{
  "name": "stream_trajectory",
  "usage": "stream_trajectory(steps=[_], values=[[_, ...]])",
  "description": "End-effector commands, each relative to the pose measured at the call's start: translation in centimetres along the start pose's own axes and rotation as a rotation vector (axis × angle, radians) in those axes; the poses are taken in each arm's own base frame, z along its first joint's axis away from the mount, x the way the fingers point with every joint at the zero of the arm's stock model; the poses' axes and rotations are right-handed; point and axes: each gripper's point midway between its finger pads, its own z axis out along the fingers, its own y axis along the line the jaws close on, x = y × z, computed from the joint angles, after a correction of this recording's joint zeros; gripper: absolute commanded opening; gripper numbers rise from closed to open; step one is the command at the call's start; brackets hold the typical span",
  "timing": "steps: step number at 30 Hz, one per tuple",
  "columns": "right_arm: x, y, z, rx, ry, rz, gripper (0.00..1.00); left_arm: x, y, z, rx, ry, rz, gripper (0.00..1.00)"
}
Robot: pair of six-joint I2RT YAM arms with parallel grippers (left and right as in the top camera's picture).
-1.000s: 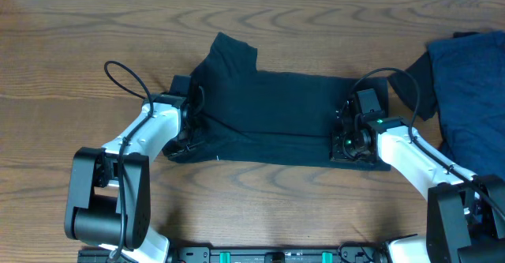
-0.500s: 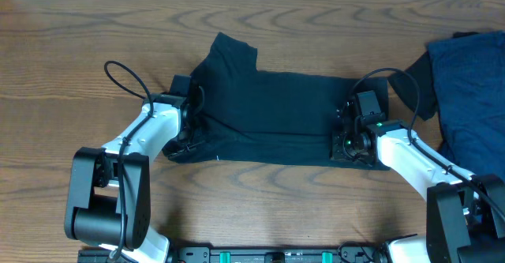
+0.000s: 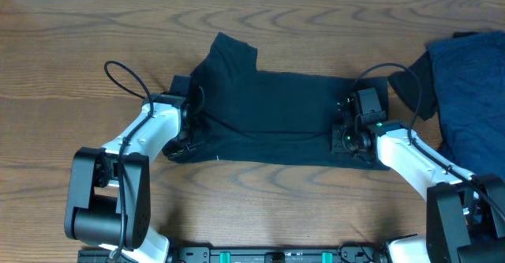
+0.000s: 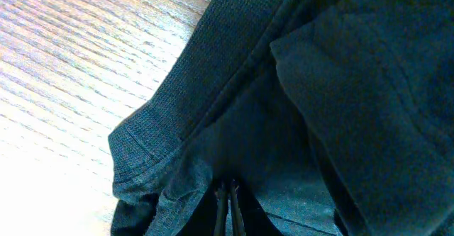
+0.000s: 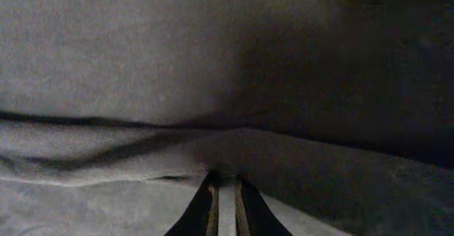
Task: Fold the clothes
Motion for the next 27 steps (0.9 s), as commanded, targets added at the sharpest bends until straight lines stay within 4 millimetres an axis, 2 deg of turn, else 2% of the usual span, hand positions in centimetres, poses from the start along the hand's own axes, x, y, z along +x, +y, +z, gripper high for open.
stream_trajectory(steps=[1,4,10,18,22,27], values=[[-1.2,-0.7,-0.2,0.064,-0.047,-0.003,0.09,0.4,0.6,0.5,-0.021,0.016,-0.012,0.06],[-1.8,-1.3,-0.2,0.099,-0.076,-0.004,0.11,0.4,0.6,0.5,-0.021,0.015,-0.012,0.06],[-2.9,-1.1,-0.3,0.094,-0.123,-0.006,0.17,0.4,0.6,0.5,-0.021,0.015,-0.012,0.06],[-3.5,-2.0,-0.5,0.150,-0.154,-0.004,0.20,0.3,0.5,0.5,-0.017,0.009,-0.013,0.06],[-4.1,-2.1,-0.6,0.158,-0.179,-0.004,0.26,0.1,0.4,0.5,-0.013,0.004,-0.014,0.06],[-5.8,-2.4,-1.0,0.183,-0.254,0.000,0.34,0.1,0.4,0.5,-0.013,0.003,-0.014,0.06]])
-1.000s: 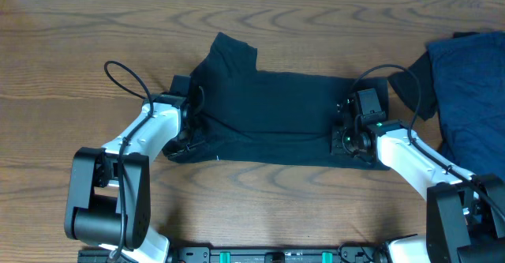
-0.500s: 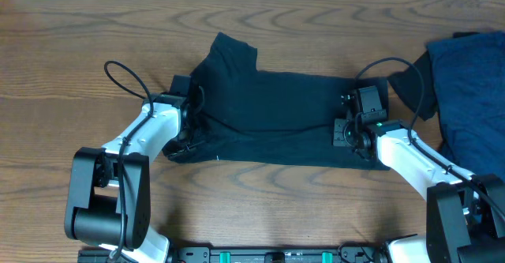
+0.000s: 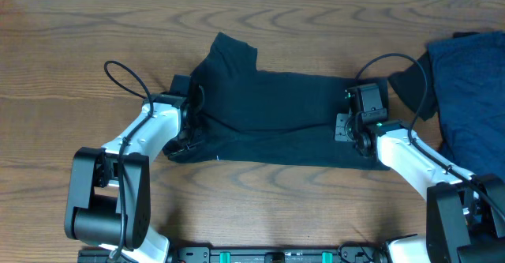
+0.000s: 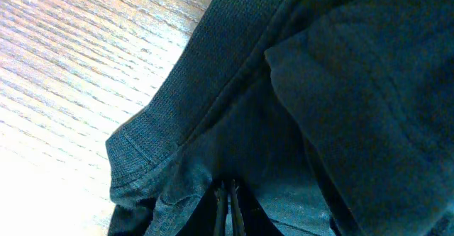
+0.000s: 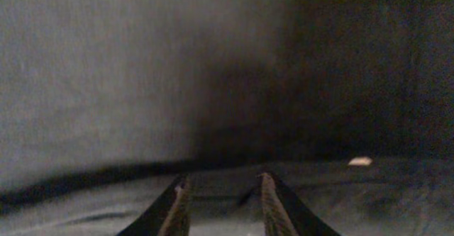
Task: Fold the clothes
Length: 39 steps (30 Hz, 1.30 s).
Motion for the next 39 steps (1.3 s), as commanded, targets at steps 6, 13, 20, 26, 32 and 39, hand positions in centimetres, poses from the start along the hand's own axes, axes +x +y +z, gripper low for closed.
stream_trajectory(steps=[6,13,20,26,32,39], values=[[-4.0,1.1,-0.9,-0.028,-0.129,-0.033,0.39,0.4,0.5,0.5,-0.020,0.013,-0.012,0.06],[-3.5,6.1,-4.1,-0.281,0.016,-0.129,0.23,0.4,0.5,0.5,-0.020,0.013,-0.012,0.07],[0.6,7.3,-4.4,-0.313,0.182,-0.164,0.01,0.4,0.6,0.5,-0.020,0.014,-0.012,0.07],[3.2,8.1,-3.3,-0.305,0.271,-0.201,0.01,0.4,0.5,0.5,-0.020,0.014,-0.012,0.07],[4.3,8.6,-1.2,-0.300,0.311,-0.215,0.01,0.5,0.6,0.5,-0.022,0.017,-0.012,0.07],[4.2,8.5,1.4,-0.279,0.301,-0.216,0.01,0.5,0.6,0.5,-0.022,0.017,-0.012,0.07]])
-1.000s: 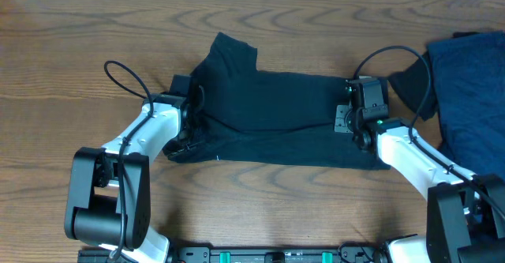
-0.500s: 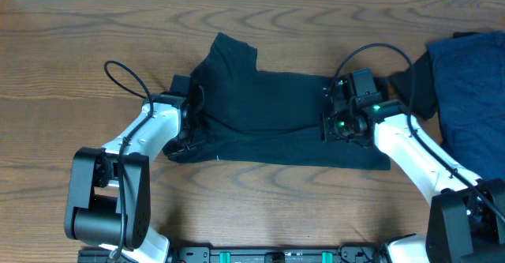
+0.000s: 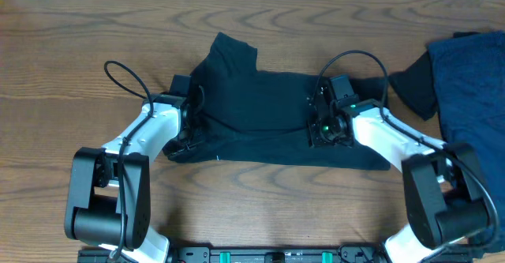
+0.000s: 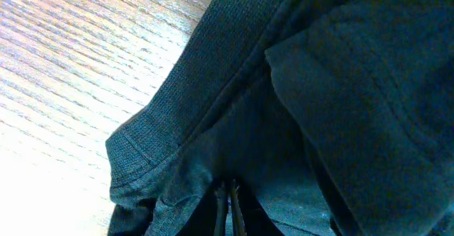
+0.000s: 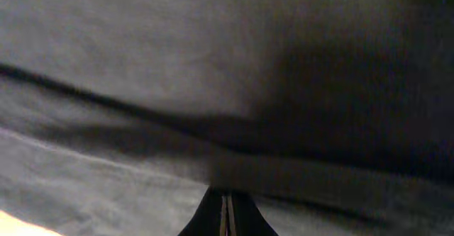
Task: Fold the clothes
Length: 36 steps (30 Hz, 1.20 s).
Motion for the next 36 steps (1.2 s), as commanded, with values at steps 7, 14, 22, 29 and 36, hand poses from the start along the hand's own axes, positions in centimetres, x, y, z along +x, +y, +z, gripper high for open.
stream_trajectory(steps=[7,14,22,29,36], values=[[-1.5,0.2,0.6,-0.003,-0.055,-0.026,0.01,0.4,0.6,0.5,-0.021,0.015,-0.013,0.06],[-2.6,0.3,0.5,-0.001,-0.099,-0.036,0.05,0.4,0.6,0.5,-0.021,0.015,-0.013,0.07],[-3.8,-0.4,0.3,0.047,-0.152,-0.042,0.06,0.4,0.6,0.5,-0.021,0.015,-0.012,0.07],[-6.3,2.4,-2.3,-0.053,-0.200,-0.070,0.02,0.4,0.6,0.5,-0.021,0.015,-0.012,0.07],[-4.0,8.4,-2.9,-0.186,-0.102,-0.305,0.01,0.4,0.6,0.5,-0.021,0.015,-0.013,0.07]])
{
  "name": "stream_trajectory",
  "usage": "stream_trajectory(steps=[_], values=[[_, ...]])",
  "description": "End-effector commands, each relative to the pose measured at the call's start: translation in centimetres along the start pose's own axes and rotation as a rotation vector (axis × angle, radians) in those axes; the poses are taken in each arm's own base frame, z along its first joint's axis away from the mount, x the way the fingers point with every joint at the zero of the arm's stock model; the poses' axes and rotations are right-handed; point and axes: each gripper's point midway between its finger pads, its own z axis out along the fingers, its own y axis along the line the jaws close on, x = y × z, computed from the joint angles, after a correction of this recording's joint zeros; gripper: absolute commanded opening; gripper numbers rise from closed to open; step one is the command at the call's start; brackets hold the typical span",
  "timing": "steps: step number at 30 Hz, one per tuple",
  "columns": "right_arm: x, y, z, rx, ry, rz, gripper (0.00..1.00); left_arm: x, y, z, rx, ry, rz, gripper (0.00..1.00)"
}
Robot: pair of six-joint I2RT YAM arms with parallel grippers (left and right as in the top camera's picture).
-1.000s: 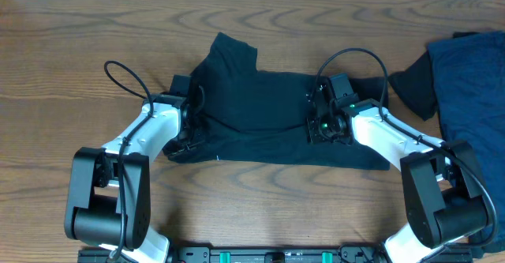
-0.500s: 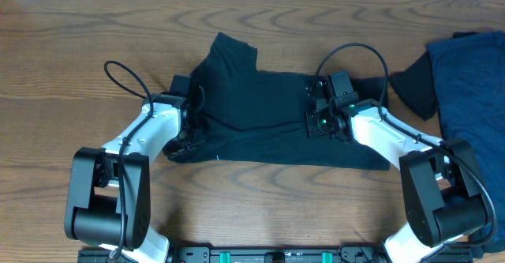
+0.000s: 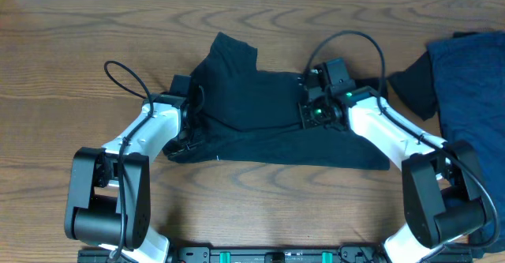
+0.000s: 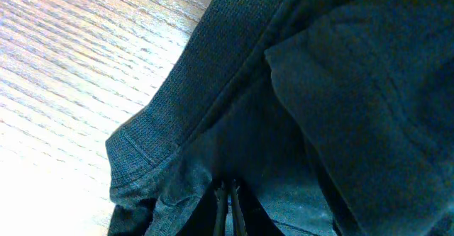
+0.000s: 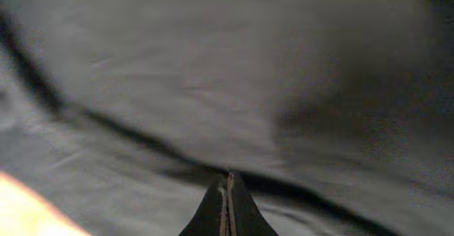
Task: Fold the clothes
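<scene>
A dark navy shirt (image 3: 252,109) lies spread across the middle of the wooden table (image 3: 63,42), one sleeve pointing to the far side. My left gripper (image 3: 188,139) is at the shirt's left edge, shut on bunched fabric next to a ribbed hem (image 4: 152,140); its fingertips (image 4: 227,188) are pressed together. My right gripper (image 3: 309,113) is over the shirt's right-hand part, shut on a fold of the fabric (image 5: 142,73), with the fingertips (image 5: 228,178) closed at a dark crease. What lies under that fold is hidden.
A blue garment (image 3: 473,89) is heaped at the right edge of the table, with a black piece of cloth (image 3: 410,85) beside it. A cable loop (image 3: 118,77) of the left arm lies on the wood to the left.
My right gripper, still shut on the shirt, has moved a little up and to the left over the shirt. The left gripper and the shirt's left side have not moved.
My right gripper was shut at the shirt's right edge, then stood open slightly farther up. It was then shut on fabric farther left, and is now farther up-left still. The left gripper stayed shut on the left edge throughout.
</scene>
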Motion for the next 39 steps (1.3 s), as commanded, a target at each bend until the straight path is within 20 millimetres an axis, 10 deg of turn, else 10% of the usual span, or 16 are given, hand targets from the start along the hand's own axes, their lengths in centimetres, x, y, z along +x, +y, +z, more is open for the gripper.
stream_trajectory(steps=[1,23,39], values=[[1.0,4.4,-0.2,-0.091,0.032,-0.202,0.01,0.4,0.6,0.5,-0.021,0.015,-0.012,0.07],[3.2,11.8,1.9,-0.011,0.013,-0.579,0.11,0.2,0.4,0.0,-0.007,0.008,-0.013,0.06],[1.0,17.3,2.5,-0.075,-0.166,-0.596,0.30,-1.2,4.1,-13.7,0.172,-0.288,-0.142,0.07]])
